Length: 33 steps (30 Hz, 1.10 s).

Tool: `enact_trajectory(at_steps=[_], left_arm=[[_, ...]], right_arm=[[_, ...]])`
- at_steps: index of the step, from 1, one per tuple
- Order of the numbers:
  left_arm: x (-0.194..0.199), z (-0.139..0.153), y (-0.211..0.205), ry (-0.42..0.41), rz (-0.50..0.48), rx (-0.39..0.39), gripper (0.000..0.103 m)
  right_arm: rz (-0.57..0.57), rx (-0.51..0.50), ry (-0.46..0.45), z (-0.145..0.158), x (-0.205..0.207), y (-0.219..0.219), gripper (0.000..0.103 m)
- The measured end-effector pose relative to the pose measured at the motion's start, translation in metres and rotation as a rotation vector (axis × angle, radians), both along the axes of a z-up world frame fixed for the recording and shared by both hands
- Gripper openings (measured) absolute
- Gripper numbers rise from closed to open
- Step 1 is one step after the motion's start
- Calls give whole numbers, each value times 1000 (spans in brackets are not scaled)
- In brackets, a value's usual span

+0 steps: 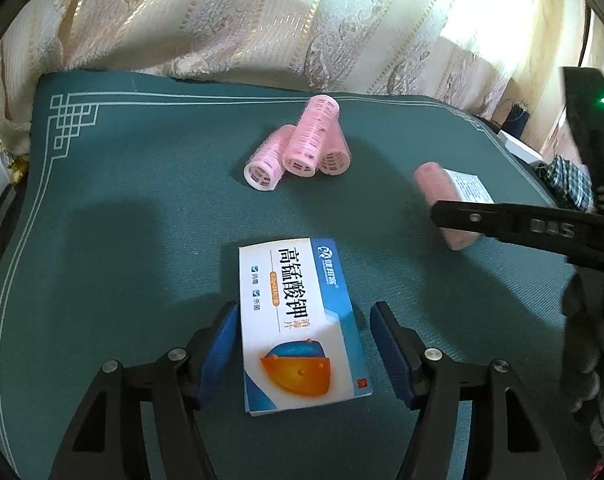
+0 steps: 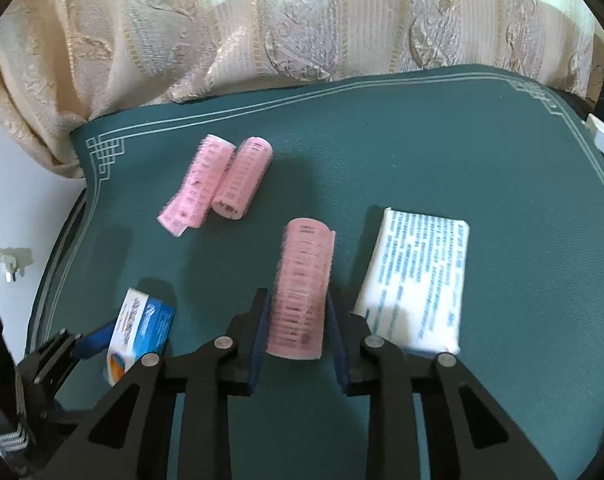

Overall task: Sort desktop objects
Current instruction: 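Grasp a pink foam curler with the right gripper while the left holds the medicine box, then carry the medicine box and pink curler to the red box and release both inside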

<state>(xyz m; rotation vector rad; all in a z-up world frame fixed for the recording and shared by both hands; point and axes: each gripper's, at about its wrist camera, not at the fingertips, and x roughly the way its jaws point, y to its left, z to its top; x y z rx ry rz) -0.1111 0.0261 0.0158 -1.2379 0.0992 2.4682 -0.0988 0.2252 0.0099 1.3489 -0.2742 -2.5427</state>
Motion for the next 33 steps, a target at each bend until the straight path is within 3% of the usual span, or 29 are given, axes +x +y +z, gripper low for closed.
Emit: enact_trajectory(at_steps=[7, 14, 22, 28, 33], left_arm=[[11, 5, 3, 34, -14, -13, 57], [33, 26, 22, 68, -50, 25, 57], [63, 42, 68, 78, -148, 60, 57], [87, 55, 117, 85, -247, 87, 57], [108, 66, 161, 96, -334, 101, 57]], right_arm=[[-13, -59, 60, 24, 38, 24, 30], [-71, -112, 101, 38, 77, 68, 30], [-176, -108, 139, 44, 123, 126, 30], [-314, -114, 182, 58, 168, 193, 30], [-432, -36, 229, 70, 200, 243, 30]])
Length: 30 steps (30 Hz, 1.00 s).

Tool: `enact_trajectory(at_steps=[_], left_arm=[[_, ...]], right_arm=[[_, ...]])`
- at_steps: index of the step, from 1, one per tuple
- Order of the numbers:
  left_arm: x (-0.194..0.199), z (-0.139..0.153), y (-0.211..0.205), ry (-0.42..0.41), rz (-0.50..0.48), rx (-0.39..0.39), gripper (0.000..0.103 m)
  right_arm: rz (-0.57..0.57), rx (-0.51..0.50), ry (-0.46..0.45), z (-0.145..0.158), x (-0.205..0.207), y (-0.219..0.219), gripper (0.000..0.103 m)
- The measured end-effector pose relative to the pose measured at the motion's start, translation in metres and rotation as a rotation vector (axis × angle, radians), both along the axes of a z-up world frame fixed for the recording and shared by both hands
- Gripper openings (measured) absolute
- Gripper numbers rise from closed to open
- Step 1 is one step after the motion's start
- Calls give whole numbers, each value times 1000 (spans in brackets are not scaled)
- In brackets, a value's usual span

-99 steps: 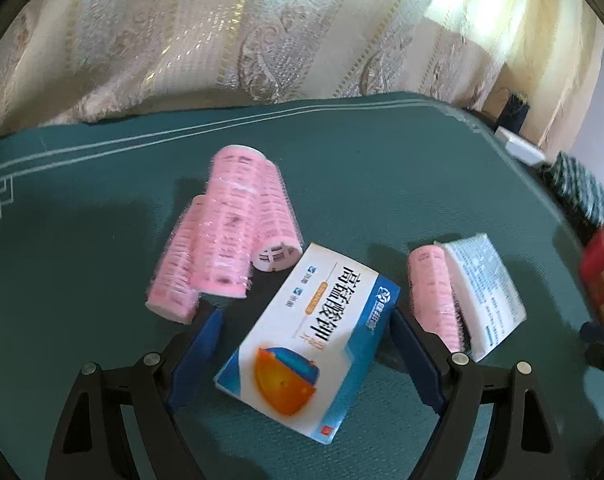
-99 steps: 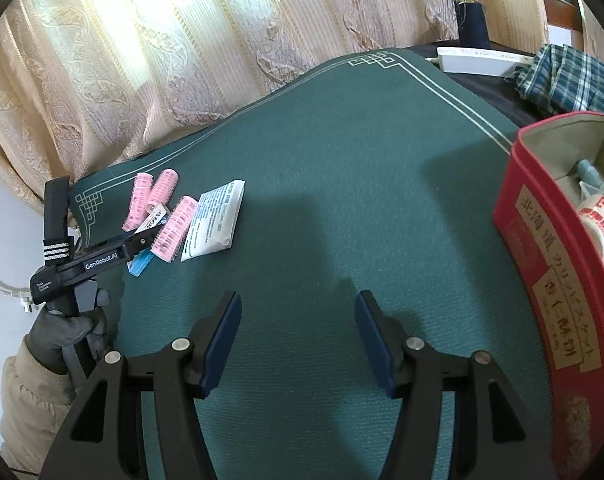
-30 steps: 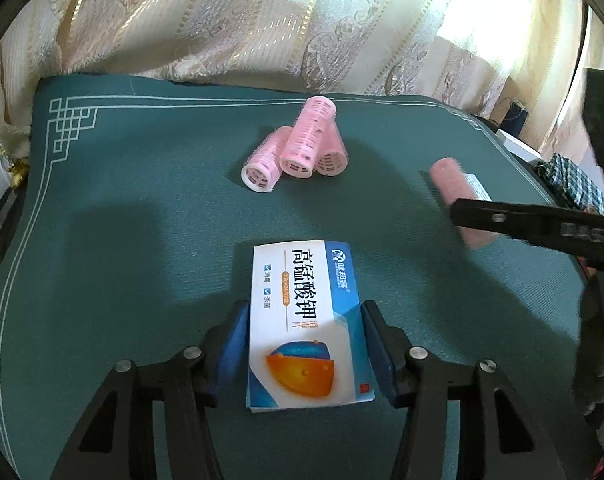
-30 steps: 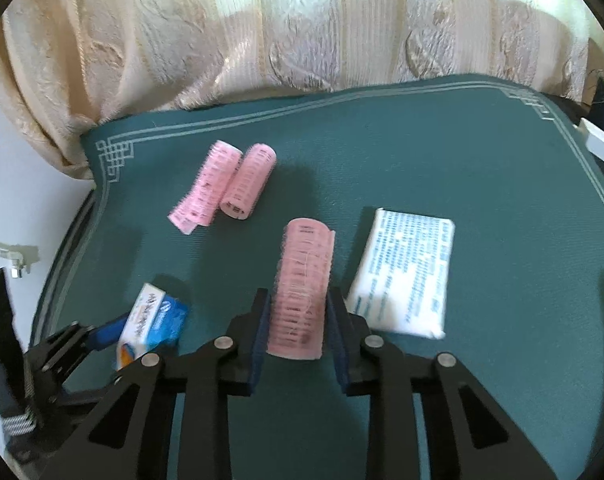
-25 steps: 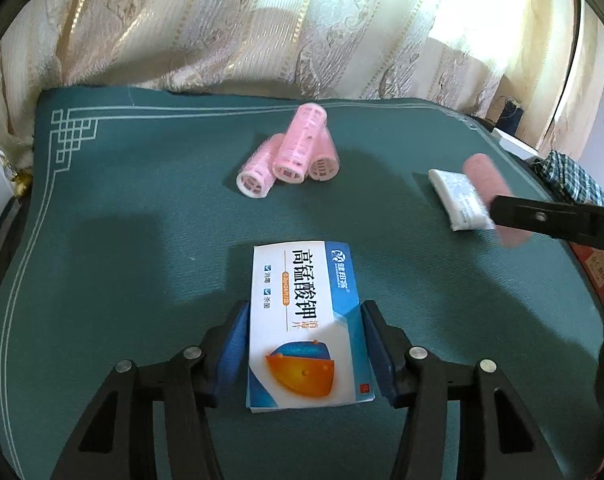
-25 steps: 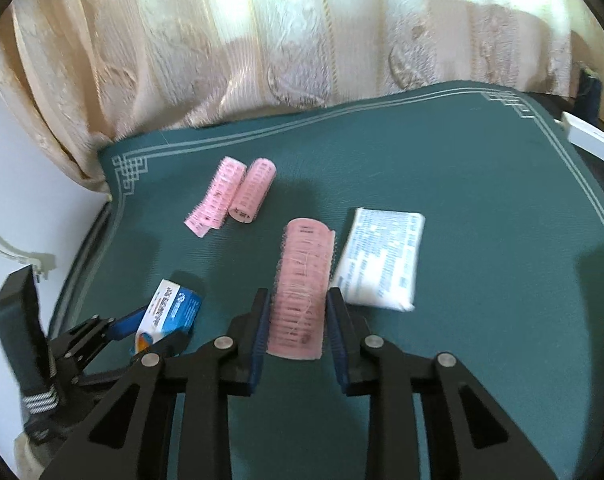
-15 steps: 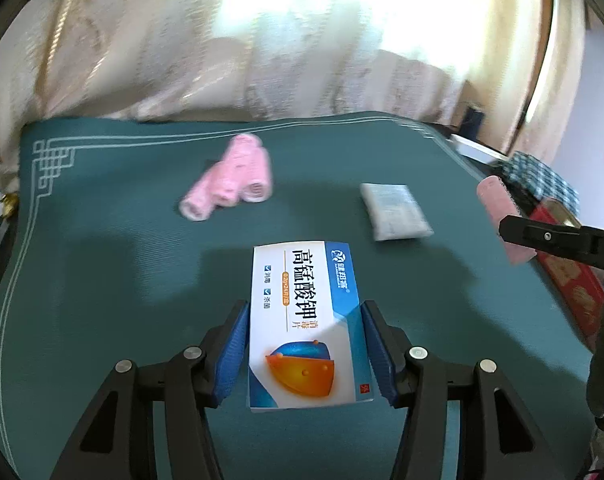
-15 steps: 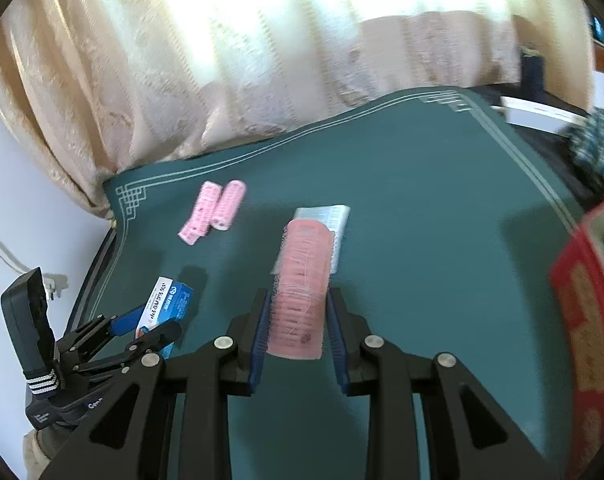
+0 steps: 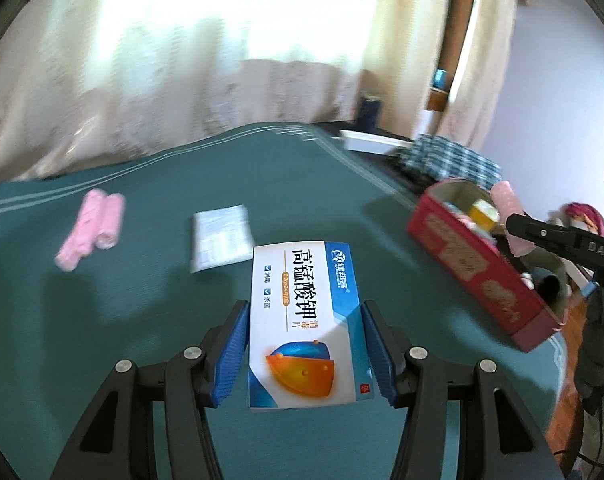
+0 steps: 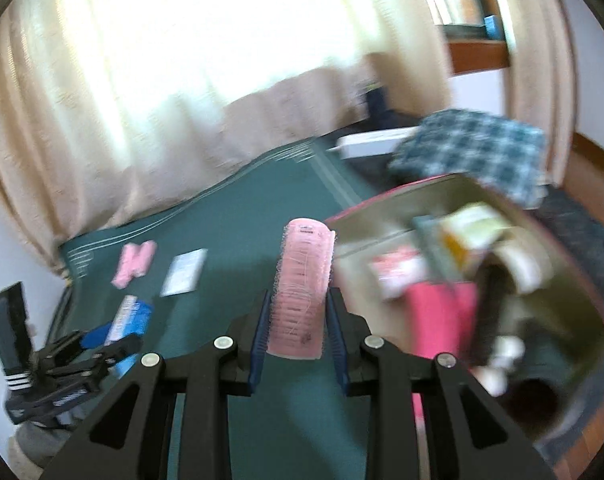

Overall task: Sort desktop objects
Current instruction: 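Carry the medicine box and pink curler to the red box and release both inside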

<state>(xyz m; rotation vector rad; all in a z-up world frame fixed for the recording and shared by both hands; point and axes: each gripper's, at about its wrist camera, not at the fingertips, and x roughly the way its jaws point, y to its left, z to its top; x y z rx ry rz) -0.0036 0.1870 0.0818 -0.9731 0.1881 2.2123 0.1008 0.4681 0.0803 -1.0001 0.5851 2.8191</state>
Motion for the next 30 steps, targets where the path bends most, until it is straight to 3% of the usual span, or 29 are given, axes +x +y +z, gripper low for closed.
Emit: enact_trajectory(at_steps=[6, 22, 30], left_arm=[[17, 7, 48, -6, -93, 10, 57], [50, 29, 163, -15, -291, 55, 57], [44, 18, 188, -108, -327, 134, 58]], right_arm=[[-103, -29, -19, -8, 26, 49, 30], [-138, -27, -21, -9, 55, 79, 32], [-173, -26, -28, -9, 66, 87, 35]])
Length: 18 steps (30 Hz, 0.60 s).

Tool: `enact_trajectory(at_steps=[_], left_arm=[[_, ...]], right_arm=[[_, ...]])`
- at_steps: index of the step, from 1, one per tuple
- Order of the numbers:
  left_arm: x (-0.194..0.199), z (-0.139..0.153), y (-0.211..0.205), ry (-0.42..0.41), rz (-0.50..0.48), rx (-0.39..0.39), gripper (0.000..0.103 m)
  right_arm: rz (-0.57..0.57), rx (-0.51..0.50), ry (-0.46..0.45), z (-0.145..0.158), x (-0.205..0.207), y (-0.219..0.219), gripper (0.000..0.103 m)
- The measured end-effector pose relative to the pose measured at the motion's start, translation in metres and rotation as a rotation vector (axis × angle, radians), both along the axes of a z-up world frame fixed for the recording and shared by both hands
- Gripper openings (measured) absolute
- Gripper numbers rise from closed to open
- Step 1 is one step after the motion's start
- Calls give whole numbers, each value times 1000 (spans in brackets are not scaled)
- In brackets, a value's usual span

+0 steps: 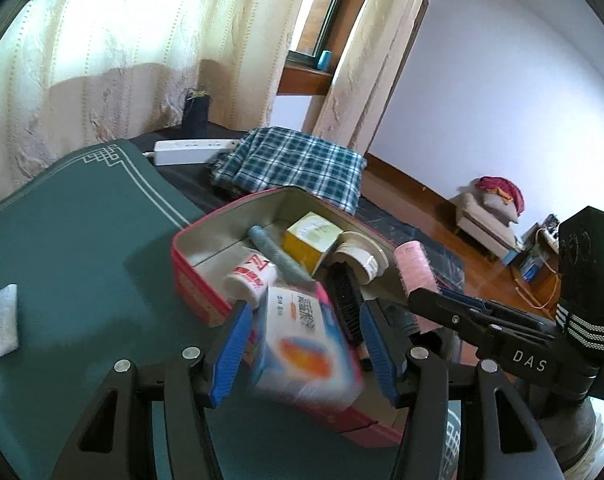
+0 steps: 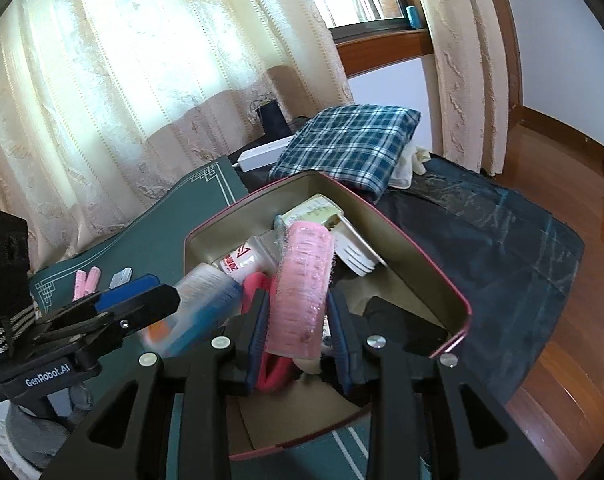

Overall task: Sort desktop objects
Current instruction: 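Carry the medicine box and pink curler to the red box and release both inside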

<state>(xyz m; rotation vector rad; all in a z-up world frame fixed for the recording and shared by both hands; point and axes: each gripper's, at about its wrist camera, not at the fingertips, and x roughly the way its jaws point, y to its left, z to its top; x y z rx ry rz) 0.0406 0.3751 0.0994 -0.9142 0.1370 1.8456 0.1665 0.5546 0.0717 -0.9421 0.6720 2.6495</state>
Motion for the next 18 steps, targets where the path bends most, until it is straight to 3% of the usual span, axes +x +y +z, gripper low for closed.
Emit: enact_trajectory(at_steps=[5, 12, 15, 18], left_arm=[[-1, 0, -3, 11, 12, -2, 58], [-9, -3, -19, 23, 72, -34, 58], [-12, -5, -26, 26, 90, -37, 69], [-16, -9, -37, 22, 111, -42, 69]], right_arm=[[-18, -11, 5, -1, 4, 2, 46], [-8, -16, 9, -1, 1, -6, 51], [0, -14, 14, 1, 0, -11, 53], [13, -13, 18, 4, -4, -18, 53]])
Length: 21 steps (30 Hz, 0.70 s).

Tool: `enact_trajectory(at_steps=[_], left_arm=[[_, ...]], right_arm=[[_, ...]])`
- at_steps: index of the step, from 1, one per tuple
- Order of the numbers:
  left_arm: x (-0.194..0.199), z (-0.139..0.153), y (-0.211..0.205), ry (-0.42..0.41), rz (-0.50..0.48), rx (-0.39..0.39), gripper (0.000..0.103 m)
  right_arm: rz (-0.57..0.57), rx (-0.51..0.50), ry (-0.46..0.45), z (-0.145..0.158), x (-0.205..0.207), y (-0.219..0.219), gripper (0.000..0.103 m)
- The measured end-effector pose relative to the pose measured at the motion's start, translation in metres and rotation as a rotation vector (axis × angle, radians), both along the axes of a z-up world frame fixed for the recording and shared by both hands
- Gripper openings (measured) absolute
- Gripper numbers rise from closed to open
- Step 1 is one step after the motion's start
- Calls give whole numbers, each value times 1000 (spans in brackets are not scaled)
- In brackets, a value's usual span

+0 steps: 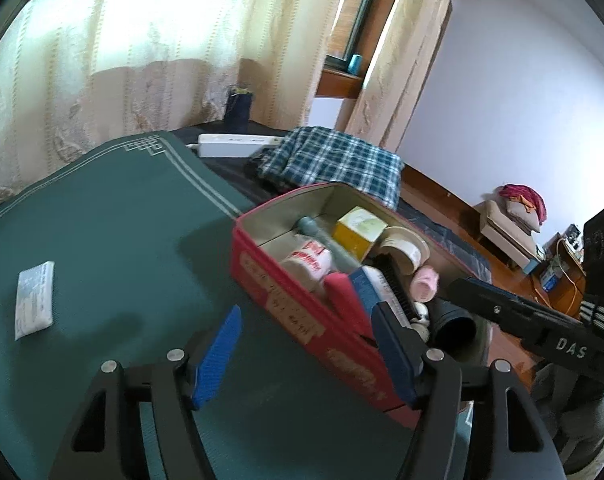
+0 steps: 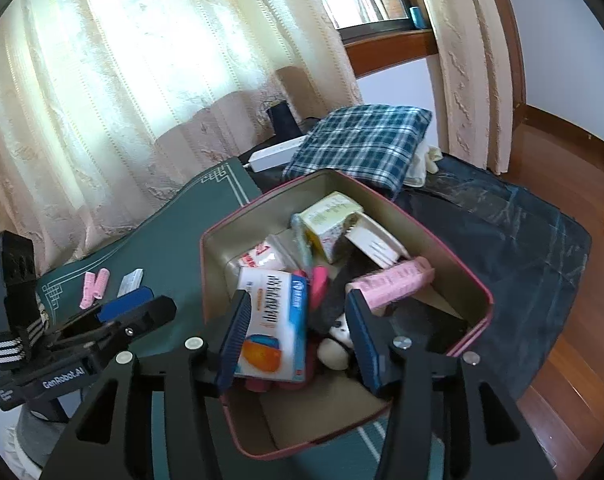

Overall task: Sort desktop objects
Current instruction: 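Carry the medicine box and pink curler to the red box and release both inside, then return both grippers to the mat and grasp a pink curler with the left gripper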

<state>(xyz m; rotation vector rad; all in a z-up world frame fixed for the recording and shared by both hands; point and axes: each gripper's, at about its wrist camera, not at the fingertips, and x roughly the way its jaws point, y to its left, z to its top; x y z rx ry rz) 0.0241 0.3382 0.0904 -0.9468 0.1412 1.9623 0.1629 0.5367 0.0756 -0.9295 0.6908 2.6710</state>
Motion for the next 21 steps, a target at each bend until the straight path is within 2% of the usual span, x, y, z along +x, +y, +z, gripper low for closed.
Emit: enact_trajectory(at_steps=[10, 21], left_arm=[[-26, -1, -55, 3, 134, -9, 69], [-66, -12, -132, 2, 293, -35, 69]], right_arm=[[113, 19, 22, 11, -28, -44, 59], [240, 16, -7, 0, -60, -102, 60]])
